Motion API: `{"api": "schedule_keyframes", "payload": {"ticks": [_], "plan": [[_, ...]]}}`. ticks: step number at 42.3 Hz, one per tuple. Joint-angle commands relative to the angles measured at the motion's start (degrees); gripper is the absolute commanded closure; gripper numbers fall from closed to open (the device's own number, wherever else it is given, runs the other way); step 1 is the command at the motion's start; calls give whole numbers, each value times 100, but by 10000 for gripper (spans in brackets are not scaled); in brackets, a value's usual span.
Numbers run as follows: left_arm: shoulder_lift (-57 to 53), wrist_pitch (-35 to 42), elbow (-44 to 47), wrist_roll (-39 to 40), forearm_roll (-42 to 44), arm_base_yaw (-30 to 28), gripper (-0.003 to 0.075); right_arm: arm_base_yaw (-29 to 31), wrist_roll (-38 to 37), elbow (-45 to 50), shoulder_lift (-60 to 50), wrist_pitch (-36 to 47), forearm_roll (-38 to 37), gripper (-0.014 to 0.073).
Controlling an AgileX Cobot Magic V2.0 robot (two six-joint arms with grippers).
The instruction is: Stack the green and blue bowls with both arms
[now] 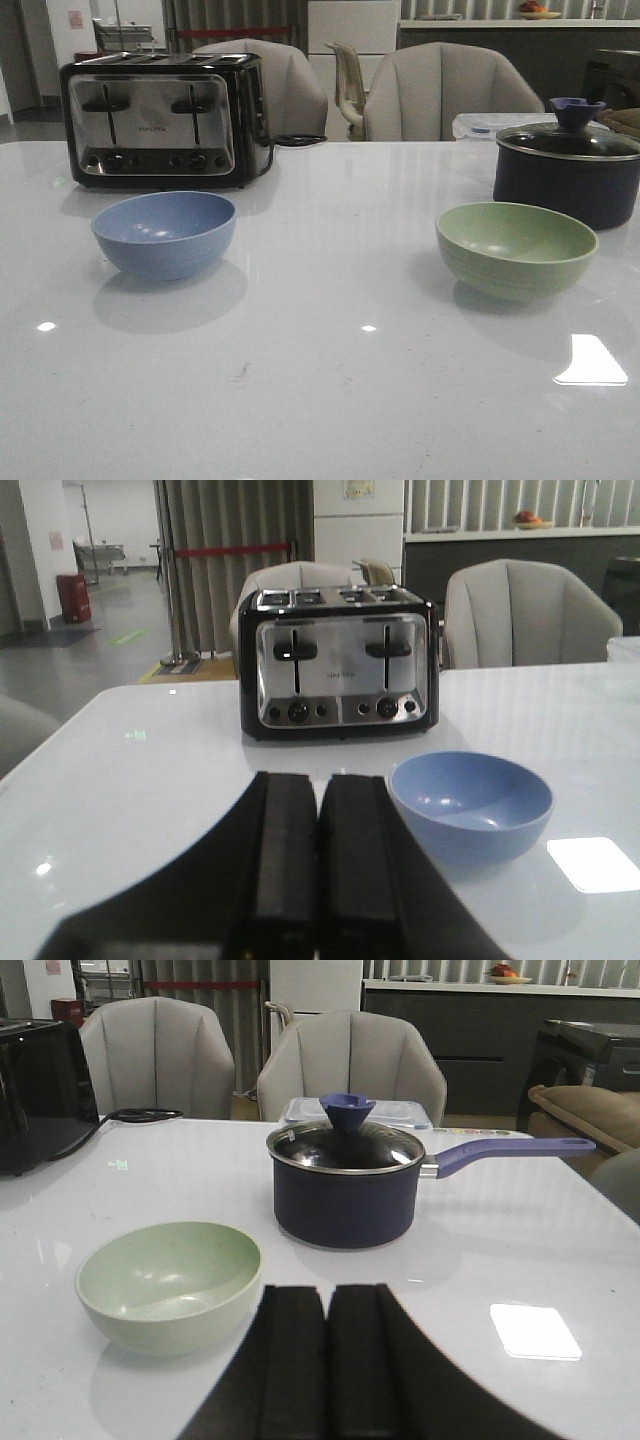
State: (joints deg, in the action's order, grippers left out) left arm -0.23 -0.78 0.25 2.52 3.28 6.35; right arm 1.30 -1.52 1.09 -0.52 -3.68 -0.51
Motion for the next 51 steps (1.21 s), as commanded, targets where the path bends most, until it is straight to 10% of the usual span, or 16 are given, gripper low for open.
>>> {"api": "schedule_keyframes", "payload": {"ticks": [1,11,28,51], "plan": [[-121,651,-283,17,-15,-22,619,3,27,-507,-124,417,-5,559],[-3,366,-1516,17,-15,-22,619,3,27,-2017,73,-390,-23,559],[1643,-2260,-4021,17,-100,-22,619,3,27,-4067,1807,-2387,-23,559],[3171,-3259,-4094,17,-148,-22,619,3,27,-3985,3837,-3429,-23,559]]}}
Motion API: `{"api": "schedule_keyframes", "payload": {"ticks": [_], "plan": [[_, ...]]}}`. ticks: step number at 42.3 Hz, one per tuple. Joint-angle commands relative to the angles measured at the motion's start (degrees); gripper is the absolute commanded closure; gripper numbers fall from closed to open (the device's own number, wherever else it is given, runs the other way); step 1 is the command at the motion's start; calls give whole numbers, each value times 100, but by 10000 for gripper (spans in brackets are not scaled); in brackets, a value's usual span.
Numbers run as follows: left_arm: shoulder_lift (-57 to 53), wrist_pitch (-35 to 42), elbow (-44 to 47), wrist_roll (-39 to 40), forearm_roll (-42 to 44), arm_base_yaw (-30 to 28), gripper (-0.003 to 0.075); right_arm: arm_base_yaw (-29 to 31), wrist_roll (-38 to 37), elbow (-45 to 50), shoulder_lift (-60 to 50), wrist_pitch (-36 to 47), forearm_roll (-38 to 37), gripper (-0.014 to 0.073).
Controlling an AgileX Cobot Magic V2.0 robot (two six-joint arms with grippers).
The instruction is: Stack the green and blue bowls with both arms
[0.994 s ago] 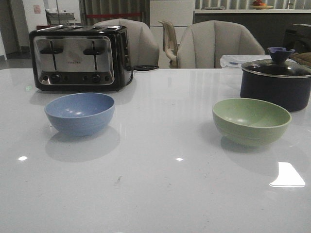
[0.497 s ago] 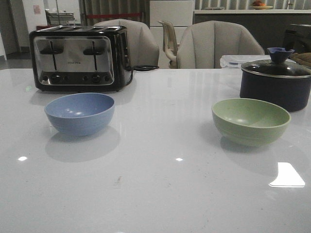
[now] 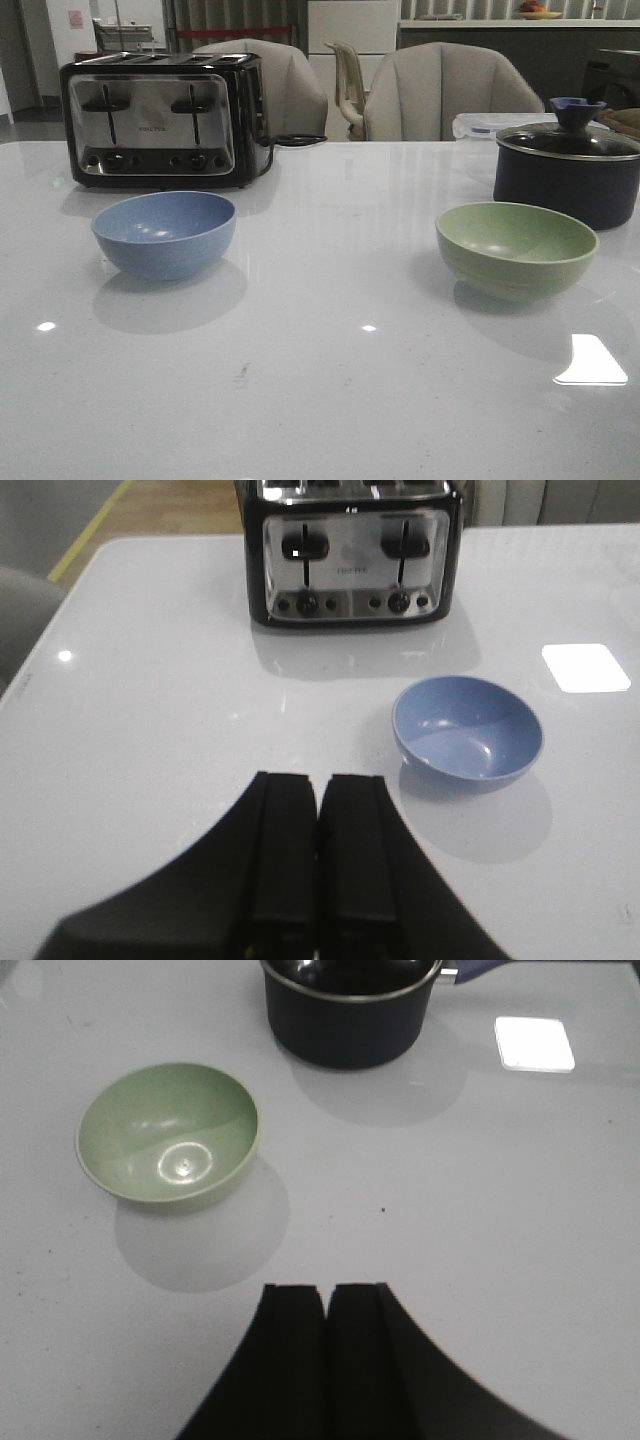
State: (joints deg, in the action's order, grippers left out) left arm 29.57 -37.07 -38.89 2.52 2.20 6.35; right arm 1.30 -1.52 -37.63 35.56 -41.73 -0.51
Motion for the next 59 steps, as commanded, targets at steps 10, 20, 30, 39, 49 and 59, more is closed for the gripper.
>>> {"api": "schedule_keyframes", "payload": {"ticks": [10,20,30,39,49,59], "plan": [[511,242,-173,17,-40,-22,597,3,27,-105,806,360,-23,490],[581,264,-173,17,-40,-22,197,3,36,-105,1248,618,-14,52],[581,264,-173,17,-40,-22,195,-43,226,-514,2047,553,695,6],[581,264,-173,17,-40,-22,212,-348,445,-1080,3164,618,891,6],[581,264,-173,17,-40,-22,212,-463,445,-2003,4580,785,859,6],[581,264,-173,17,-40,-22,212,-463,445,-2933,5956,824,776,6]]}}
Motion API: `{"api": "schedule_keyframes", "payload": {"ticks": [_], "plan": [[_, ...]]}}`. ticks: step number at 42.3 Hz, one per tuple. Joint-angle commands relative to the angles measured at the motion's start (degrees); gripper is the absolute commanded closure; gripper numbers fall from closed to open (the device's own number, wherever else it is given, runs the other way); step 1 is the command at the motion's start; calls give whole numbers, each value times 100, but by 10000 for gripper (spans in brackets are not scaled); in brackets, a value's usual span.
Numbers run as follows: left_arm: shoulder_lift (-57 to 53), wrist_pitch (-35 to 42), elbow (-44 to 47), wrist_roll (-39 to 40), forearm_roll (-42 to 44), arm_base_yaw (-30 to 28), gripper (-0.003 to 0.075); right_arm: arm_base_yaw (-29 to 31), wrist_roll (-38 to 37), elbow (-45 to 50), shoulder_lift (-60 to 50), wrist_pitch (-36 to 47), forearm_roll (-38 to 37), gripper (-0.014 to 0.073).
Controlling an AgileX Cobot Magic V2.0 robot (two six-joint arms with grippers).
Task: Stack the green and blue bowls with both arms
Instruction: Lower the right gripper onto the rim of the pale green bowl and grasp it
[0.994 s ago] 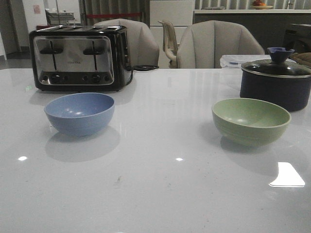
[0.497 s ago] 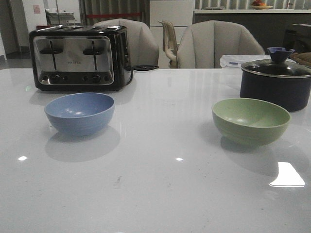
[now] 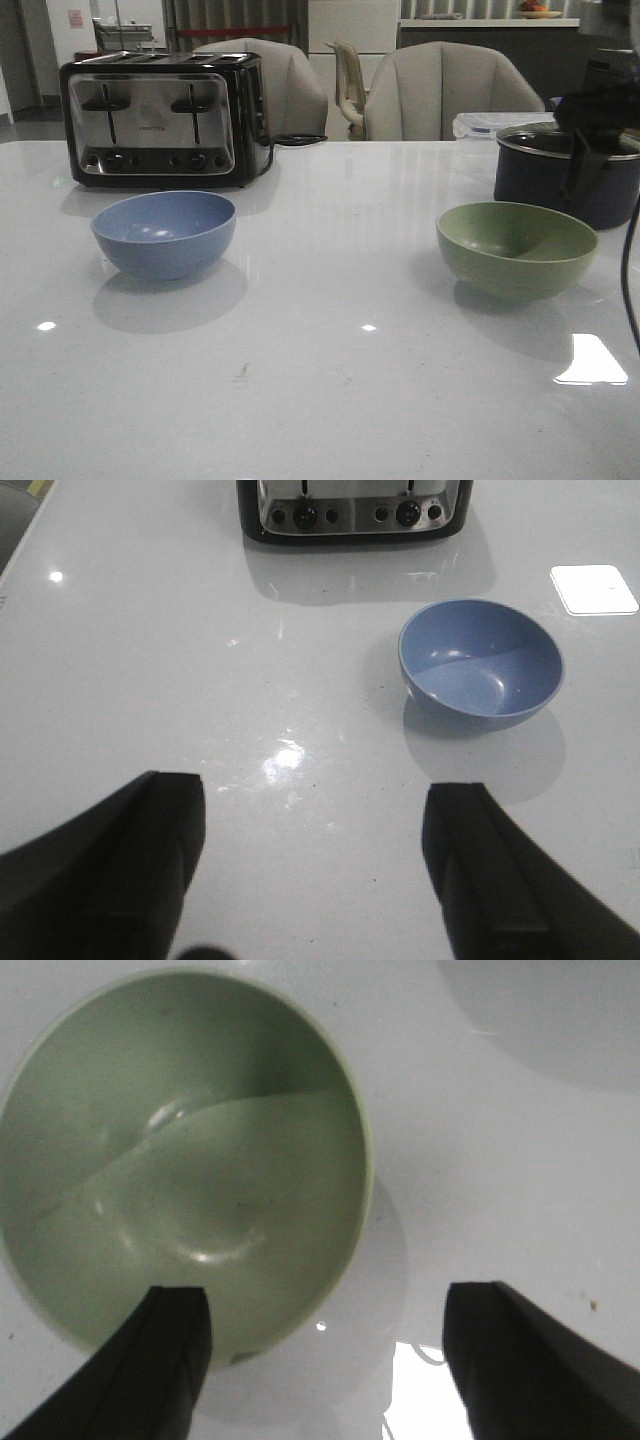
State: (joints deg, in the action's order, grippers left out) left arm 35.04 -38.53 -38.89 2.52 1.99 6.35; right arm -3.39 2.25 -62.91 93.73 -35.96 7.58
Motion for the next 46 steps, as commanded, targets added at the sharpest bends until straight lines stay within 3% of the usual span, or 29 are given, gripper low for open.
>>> {"api": "schedule_keyframes", "payload": {"ticks": [1,13,25,34,46], "plan": [[34,410,-173,17,-20,-22,212,6,68,-494,244,247,-33,6],[34,410,-173,17,-20,-22,212,6,68,-1038,1148,255,-33,41],[34,410,-173,17,-20,-22,212,6,68,-1084,1200,271,-42,402],[34,410,-173,17,-20,-22,212,6,68,-1240,1150,-64,-88,561],[34,410,-173,17,-20,-22,212,-406,75,-1481,547,-613,-82,559]]}}
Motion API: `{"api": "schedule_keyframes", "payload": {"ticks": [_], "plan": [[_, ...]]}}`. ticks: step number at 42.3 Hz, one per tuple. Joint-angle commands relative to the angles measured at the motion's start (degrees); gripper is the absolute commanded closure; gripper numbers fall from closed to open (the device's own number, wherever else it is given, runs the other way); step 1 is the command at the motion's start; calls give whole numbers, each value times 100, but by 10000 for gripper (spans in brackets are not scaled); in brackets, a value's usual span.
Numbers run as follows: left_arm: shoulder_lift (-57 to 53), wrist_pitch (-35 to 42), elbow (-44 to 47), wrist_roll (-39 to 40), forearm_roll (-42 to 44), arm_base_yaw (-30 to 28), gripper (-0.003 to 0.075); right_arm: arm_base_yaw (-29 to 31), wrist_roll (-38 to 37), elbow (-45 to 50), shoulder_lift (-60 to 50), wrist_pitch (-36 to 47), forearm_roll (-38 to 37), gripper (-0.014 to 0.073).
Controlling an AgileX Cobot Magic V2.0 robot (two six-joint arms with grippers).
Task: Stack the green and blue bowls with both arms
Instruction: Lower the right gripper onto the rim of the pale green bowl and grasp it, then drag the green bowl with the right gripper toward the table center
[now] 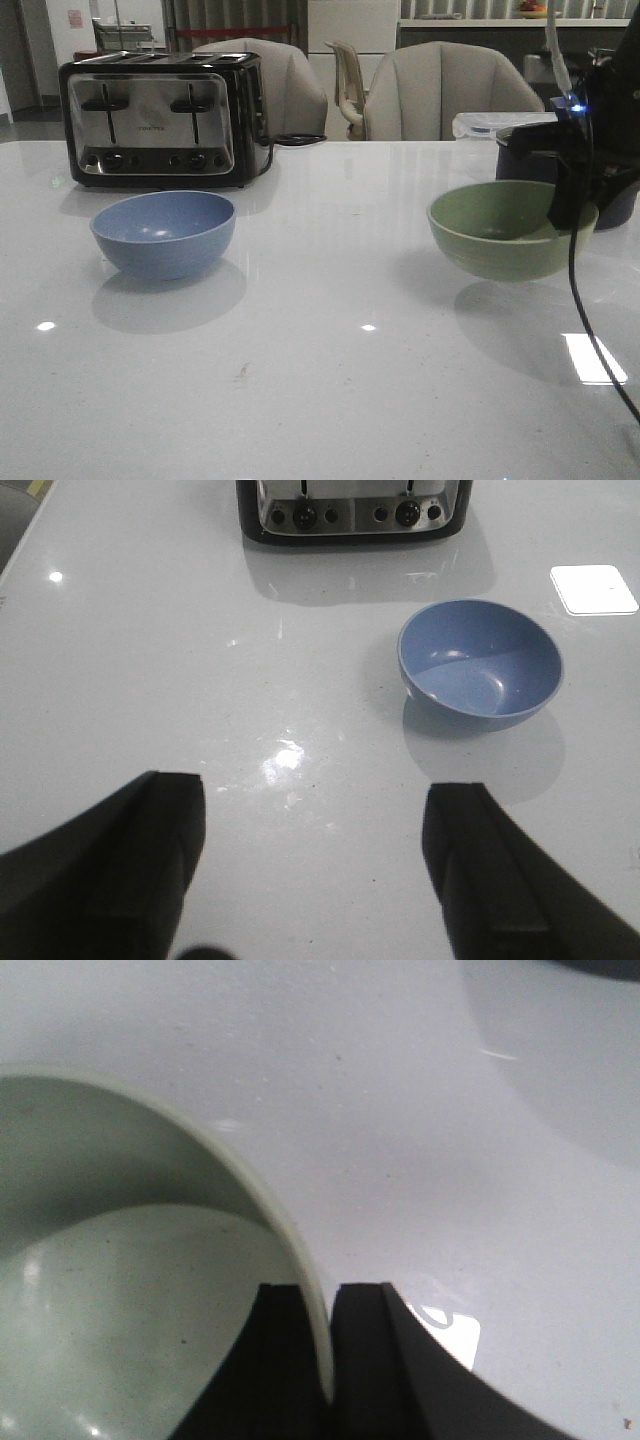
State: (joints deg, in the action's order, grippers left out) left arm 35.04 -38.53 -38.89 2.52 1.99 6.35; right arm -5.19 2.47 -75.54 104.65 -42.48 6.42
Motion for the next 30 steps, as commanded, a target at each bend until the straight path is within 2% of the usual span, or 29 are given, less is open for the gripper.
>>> {"api": "schedule_keyframes", "payload": {"ticks": [1,14,22,26,30], "plan": [[34,410,-173,17,-20,-22,212,-316,54,-218,-567,39,34,559],[34,410,-173,17,-20,-22,212,-1674,54,-218,-303,441,402,559],[34,410,-173,17,-20,-22,212,-2068,54,-218,104,883,438,554],[34,398,-173,17,-20,-22,212,-2117,54,-218,194,935,438,470],[34,398,-173,17,-20,-22,212,-2117,54,-218,212,943,438,300]]}}
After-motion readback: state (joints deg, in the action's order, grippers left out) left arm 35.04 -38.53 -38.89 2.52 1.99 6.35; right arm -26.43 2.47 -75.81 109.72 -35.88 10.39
